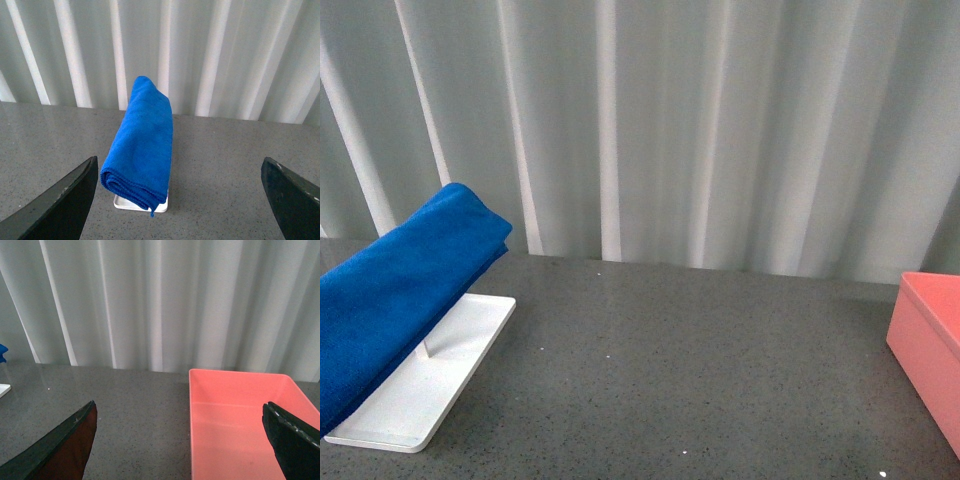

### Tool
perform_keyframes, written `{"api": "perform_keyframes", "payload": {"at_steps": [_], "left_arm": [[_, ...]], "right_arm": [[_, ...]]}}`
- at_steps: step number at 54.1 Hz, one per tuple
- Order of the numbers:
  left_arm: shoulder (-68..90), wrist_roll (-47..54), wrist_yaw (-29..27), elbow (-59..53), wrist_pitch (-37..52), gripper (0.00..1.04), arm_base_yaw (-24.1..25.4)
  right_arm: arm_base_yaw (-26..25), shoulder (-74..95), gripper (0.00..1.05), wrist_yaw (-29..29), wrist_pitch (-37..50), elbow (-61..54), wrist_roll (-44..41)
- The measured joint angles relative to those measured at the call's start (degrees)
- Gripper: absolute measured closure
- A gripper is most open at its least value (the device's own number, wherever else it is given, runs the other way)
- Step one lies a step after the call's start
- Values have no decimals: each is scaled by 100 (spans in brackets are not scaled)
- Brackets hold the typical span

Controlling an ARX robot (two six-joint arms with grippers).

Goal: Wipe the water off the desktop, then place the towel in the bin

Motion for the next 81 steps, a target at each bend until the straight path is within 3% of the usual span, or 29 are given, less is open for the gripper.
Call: {"api": "perform_keyframes", "payload": {"at_steps": [39,41,45,49,64,73,81], "left_arm": [[0,0,0,0,0,7,0],[90,9,203,35,-129,7,68],[990,225,1674,584,-1346,7,498],[2037,304,2221,933,-1237,7,619],[5615,518,2124,2896,706,7,304],[8583,1071,1453,4981,208,7,26],[10107,1414,881,6513,-243,7,-2]], "right_arm": [[0,0,7,0,0,0,0],[0,0,7,0,0,0,0],[0,0,7,0,0,0,0],[2,0,7,-13,0,0,0],[7,0,7,-2,0,0,0],[4,0,7,0,0,0,0],[4,0,7,0,0,0,0]]}}
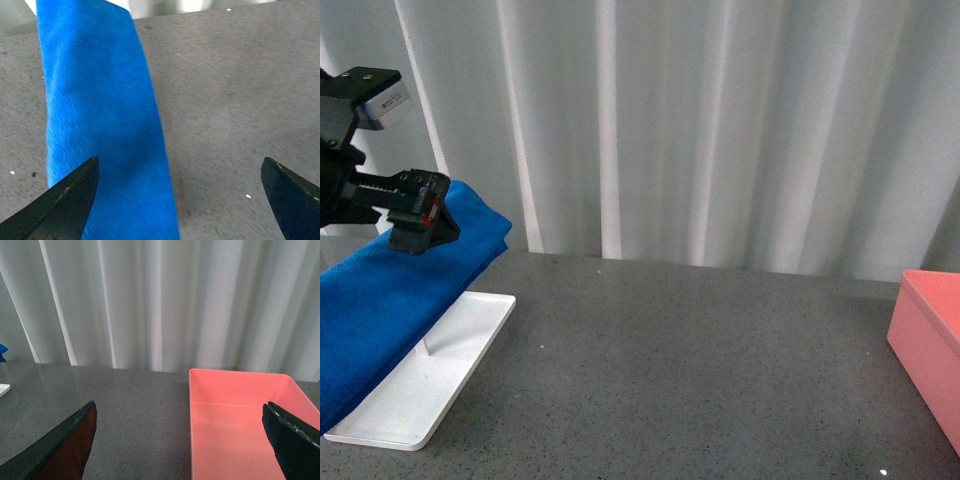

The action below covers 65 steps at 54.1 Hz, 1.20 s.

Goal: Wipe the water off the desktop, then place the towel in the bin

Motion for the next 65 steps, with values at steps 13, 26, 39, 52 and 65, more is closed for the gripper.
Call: {"api": "perform_keyframes", "payload": {"at_steps": [13,26,39,52,65], "left_arm": [[1064,52,-826,1436,-295,7,254],[1587,50,-883,1609,-396,7,374],[1585,72,-861,1561,-315,9,332],[1585,92,-839,1478,-304,46,330],[1585,92,-737,1438,-297,83,330]], "right_arm": [[0,0,7,0,0,0,0],[0,0,7,-2,0,0,0],[0,0,7,0,0,0,0],[0,0,7,-2,0,0,0],[0,0,7,0,0,0,0]]}}
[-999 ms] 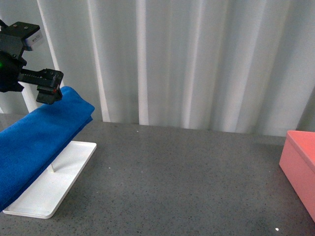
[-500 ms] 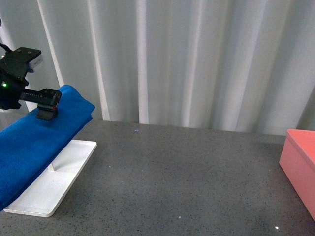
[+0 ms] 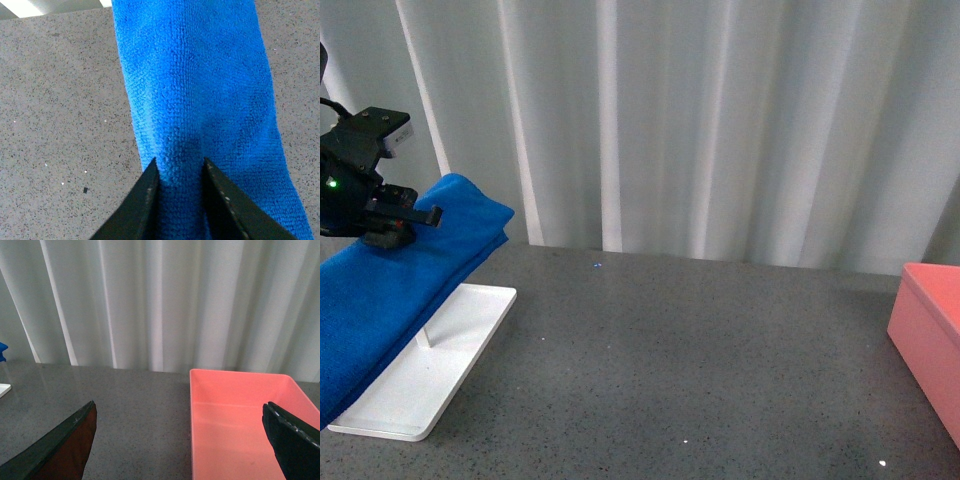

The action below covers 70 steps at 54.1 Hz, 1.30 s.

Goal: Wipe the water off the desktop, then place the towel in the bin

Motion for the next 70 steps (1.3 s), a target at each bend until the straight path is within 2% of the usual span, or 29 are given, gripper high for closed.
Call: {"api": "perform_keyframes", "payload": {"at_steps": [5,8,20,32,37,42,49,56,64,70], "left_arm": [[0,-2,9,0,-15,97,2],[0,0,17,0,-31,101,0],[-111,55,72,2,-111,101,46],[-841,52,466,177,-254,101,81],[-1421,-48,774,153,-203,101,-87],[-1985,-160,1113,-129,-28,101,-407],[-2868,-509,1469,-977,420,101,-1333],[-3051,-1025,1412,-1567,903,101,-2455],[-2879,-1600,1309,-1797,1478,101,-3248],[-2675,-1939,1307,-1825,1755,101,-3600]], "right_arm": [[2,0,7,0,0,0,0],[0,0,7,-2,0,0,0],[0,0,7,0,0,0,0],[2,0,7,0,0,0,0],[0,0,7,-2,0,0,0],[0,0,7,-2,0,0,0],[0,0,7,-2,0,0,0],[2,0,7,-2,0,0,0],[2,0,7,-2,0,0,0],[2,0,7,-2,0,0,0]]}}
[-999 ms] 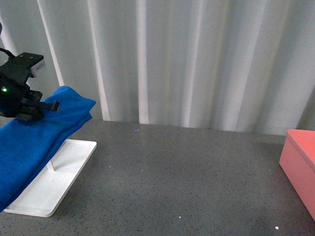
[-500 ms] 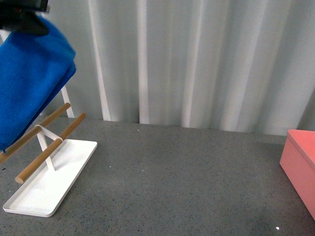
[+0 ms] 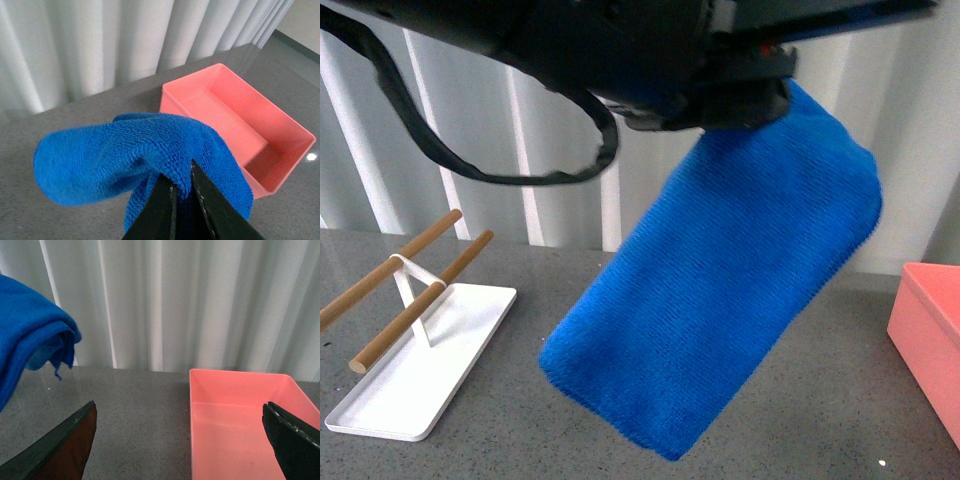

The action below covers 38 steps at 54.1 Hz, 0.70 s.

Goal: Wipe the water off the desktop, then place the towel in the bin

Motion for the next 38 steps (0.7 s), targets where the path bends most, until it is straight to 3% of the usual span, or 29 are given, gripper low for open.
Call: {"api": "perform_keyframes", "payload": {"at_steps": [5,9,13,15,20,25,38], "left_arm": [[140,-192,0,-15,92,101,-153],[168,-291,-15,-15,98,101,-173],[168,-334,-52,-15,98,101,-188],[168,-341,-55,-13,98,101,-195],[168,-363,-85,-9,96,101,-195],[168,-378,-92,17,39,101,-199],[168,-472,-107,197,-177,101,-234]], "right_arm": [[-2,0,7,-9,0,0,4],[-555,501,7,-1926,662,7,964],[-682,1276,7,-3012,1447,44,1770],[-640,1786,7,-3250,1930,125,2059],[-256,3344,7,-3025,3274,634,2369],[223,4559,7,-2771,4004,1012,2277],[1401,6389,7,-2437,4625,1043,1744]]}}
